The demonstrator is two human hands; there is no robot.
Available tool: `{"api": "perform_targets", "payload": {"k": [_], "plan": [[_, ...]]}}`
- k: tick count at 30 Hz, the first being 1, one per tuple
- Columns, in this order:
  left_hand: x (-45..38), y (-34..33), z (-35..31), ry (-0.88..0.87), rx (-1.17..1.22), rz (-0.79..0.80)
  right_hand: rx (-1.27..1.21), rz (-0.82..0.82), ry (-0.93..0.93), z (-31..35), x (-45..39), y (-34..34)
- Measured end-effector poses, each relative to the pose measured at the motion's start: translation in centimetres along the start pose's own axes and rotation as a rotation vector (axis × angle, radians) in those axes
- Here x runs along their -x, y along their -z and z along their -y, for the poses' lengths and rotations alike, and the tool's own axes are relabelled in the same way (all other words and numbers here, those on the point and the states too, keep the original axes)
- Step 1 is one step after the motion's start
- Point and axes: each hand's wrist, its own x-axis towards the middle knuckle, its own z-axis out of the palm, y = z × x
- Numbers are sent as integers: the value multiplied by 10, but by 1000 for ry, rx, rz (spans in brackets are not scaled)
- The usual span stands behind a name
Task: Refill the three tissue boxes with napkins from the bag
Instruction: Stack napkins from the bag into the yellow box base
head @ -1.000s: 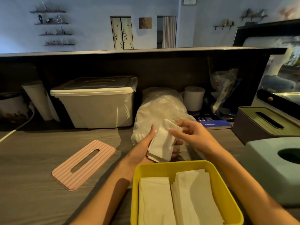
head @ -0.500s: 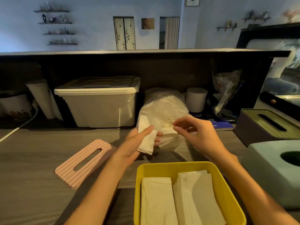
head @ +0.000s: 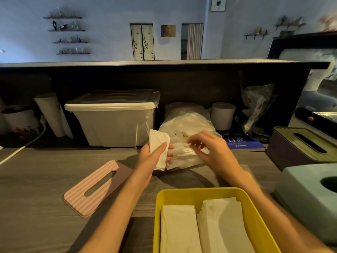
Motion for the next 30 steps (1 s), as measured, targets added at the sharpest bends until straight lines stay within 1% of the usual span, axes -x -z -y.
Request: {"api": "perform_targets", "payload": {"k": [2,4,6,10,14,17,19,21,23,25,27,30], "plan": [[1,-1,0,1,9,17,-13,152,-17,5,-2,-10],[1,-1,0,-14,5,24,91,194,-55,1,-2,-20],[0,0,1,-24,0,15,124,204,-93,0,-1,-28],[-2,1,4,-26,-2,5,73,115,-182,-3,-2,-36],[-3,0,5,-22,22,18,72,2,-117,-2,-1,-38],[-3,0,6,-18,41,16,40,-79,-104,-2,0,-29],[-4,0,8,-21,24,12,20,-102,-95,-4,2,-23],[-4,-1,10,-17,16,14,-47,-114,-93,-5,4,-19],[-3,-3,10,-9,30,15,-173,-166,-132,-5,5,-15],[-3,-4,10,5,52,13,-228,-205,-173,-5,5,-11],[-2,-6,11,6,49,17,-146,-136,-170,-6,7,-11],[-1,-7,10,2,24,32,-67,44,-101,-6,12,-11]]}}
